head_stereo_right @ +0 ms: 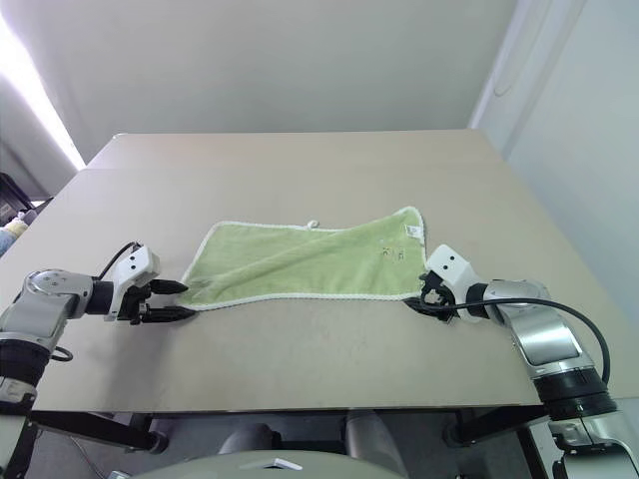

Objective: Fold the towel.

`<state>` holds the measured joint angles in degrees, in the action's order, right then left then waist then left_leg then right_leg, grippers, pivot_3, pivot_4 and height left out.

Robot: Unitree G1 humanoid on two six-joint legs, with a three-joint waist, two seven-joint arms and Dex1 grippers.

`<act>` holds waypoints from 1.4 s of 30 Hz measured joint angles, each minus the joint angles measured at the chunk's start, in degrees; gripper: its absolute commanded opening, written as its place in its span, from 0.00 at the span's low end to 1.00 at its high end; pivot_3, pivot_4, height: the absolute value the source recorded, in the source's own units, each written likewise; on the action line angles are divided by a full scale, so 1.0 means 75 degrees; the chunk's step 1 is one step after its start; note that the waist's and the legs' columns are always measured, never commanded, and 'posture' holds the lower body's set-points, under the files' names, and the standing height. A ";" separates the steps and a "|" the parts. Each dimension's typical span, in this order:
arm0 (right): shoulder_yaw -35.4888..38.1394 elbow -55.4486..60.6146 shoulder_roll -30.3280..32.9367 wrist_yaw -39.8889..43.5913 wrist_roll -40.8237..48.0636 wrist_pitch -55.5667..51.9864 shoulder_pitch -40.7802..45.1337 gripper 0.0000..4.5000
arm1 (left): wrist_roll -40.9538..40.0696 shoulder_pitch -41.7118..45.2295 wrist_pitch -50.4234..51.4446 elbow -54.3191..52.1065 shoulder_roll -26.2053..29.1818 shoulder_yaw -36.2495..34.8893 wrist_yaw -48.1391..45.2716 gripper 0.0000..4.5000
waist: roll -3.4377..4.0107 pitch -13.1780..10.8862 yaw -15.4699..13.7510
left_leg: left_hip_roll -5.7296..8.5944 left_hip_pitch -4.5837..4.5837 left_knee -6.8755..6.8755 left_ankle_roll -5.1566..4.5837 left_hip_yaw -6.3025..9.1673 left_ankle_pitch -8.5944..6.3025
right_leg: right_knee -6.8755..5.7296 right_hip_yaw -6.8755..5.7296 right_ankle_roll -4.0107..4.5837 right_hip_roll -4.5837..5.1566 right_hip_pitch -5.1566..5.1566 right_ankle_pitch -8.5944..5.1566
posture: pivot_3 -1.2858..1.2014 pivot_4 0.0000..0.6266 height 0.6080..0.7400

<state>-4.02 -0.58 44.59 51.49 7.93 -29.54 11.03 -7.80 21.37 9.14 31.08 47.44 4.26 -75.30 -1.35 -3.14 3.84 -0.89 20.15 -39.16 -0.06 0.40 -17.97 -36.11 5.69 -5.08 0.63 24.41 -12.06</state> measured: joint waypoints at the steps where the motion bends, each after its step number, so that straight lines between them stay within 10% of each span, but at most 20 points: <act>1: 0.0000 0.0000 0.0000 -0.0011 -0.0006 -0.0001 -0.0003 0.74 | 0.0031 0.0082 -0.0091 0.0147 -0.0033 0.0028 -0.0032 0.70 | 0.0006 0.0004 0.0000 | 0.0001 -0.0002 0.0000 0.0000 0.0000 0.0000 | 0.0000 0.0000 0.0000 0.0000 -0.0002 0.0000 | 0.52 0.00 0.79; 11: 0.0026 0.0104 0.0006 -0.0067 -0.0006 0.0013 -0.0096 0.74 | 0.0143 0.0314 -0.0587 0.0776 -0.0041 0.0089 -0.0491 0.00 | 0.0026 0.0018 0.0015 | 0.0000 0.0002 0.0002 0.0000 -0.0003 -0.0001 | 0.0013 0.0000 -0.0002 0.0002 -0.0004 -0.0002 | 0.52 0.00 0.79; 42: -0.0302 -0.1134 -0.0245 -0.0445 -0.0737 0.0941 0.0683 0.65 | 0.0383 0.0802 -0.1527 0.1979 -0.0219 0.0215 -0.0561 0.00 | 0.0071 0.0031 0.0035 | -0.0008 -0.0102 0.0019 0.0006 0.0009 -0.0004 | 0.0102 -0.0027 -0.0002 0.0017 -0.0096 -0.0002 | 0.52 0.00 0.79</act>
<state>-6.28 -9.08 42.75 48.15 2.40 -22.48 16.15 -4.92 27.38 -2.31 45.92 45.80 5.88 -79.51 -0.82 -2.91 4.10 -0.94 19.38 -39.02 -0.02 0.47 -18.00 -35.35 5.49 -5.09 0.76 23.69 -12.07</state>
